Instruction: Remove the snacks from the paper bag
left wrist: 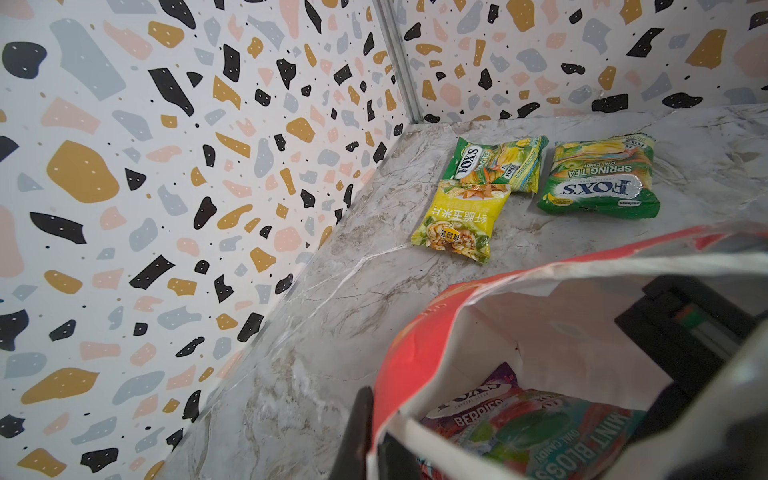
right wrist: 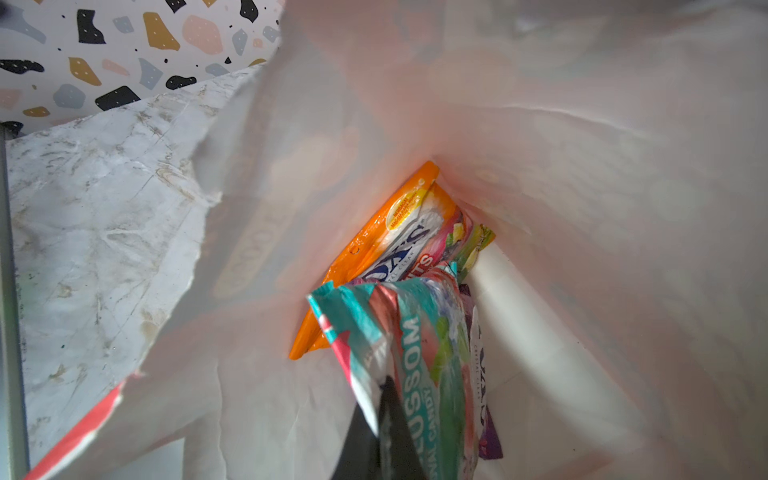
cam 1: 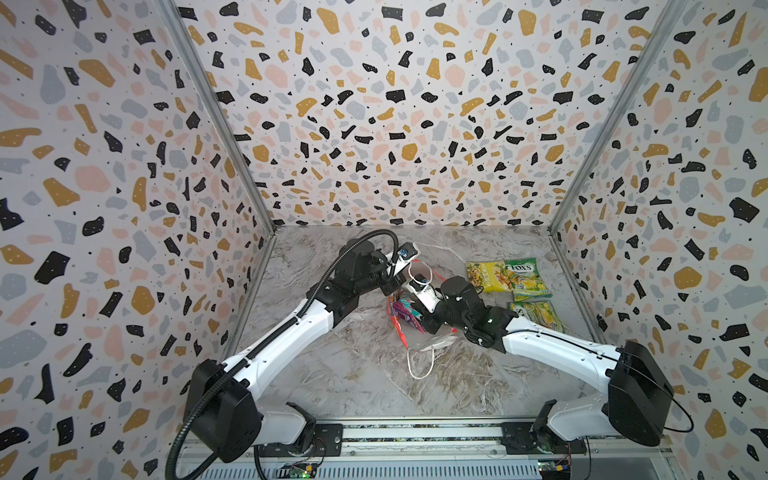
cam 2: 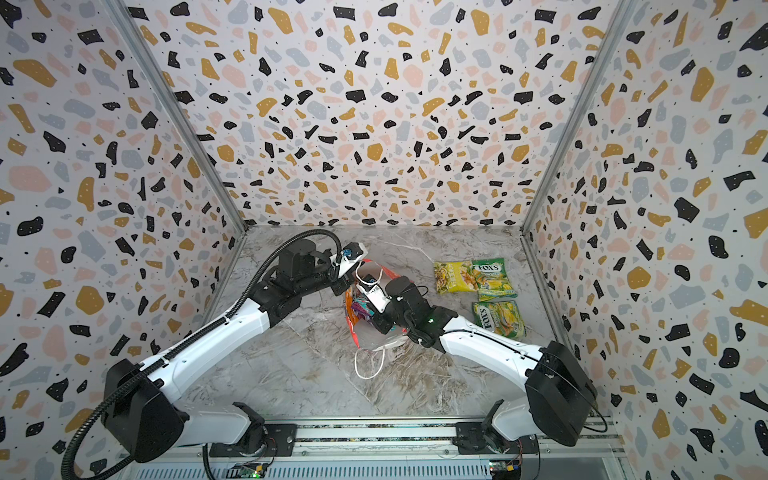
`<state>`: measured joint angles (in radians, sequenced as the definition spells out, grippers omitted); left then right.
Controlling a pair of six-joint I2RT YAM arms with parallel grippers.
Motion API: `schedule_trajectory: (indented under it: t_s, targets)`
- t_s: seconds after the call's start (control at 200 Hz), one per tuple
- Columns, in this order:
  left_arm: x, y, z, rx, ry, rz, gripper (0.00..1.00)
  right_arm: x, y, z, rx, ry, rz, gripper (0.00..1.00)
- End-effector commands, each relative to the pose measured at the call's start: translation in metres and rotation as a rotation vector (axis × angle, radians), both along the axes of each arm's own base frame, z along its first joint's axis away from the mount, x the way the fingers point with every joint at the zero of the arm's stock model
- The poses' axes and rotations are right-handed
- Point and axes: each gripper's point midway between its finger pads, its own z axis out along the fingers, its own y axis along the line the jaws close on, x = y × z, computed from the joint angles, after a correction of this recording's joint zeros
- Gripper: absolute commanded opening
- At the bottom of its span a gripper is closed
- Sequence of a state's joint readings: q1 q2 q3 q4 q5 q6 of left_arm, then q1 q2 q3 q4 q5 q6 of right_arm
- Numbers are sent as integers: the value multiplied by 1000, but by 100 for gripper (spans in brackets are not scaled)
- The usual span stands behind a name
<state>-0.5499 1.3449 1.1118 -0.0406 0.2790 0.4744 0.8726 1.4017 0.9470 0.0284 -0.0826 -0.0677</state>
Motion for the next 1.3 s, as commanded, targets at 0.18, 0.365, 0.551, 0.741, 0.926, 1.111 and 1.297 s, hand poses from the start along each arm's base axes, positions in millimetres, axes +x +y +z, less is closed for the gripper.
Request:
schedule_trajectory:
  t_s: [0.18,0.365,0.551,0.741,0.926,1.111,1.297]
  targets:
    - [1,-4,44,-91,-117,-28,0,-22,17,14,36,-30,138,0]
    - [1,-3,45,-93,-124,-18,0,-36,19,20,30,-76,191,0]
    - [3,-3,43,-93,-117,-12,0,-45,16,39,56,-115,186,0]
    - [3,-1,45,-97,-124,-3,0,-48,5,63,100,-150,143,0]
    - [3,1,48,-100,-139,10,0,-49,-2,96,153,-171,110,0]
    - [6,7,49,-104,-160,47,0,-57,-5,133,197,-169,129,0]
    - [15,17,53,-108,-168,129,0,-72,-22,185,285,-205,134,0]
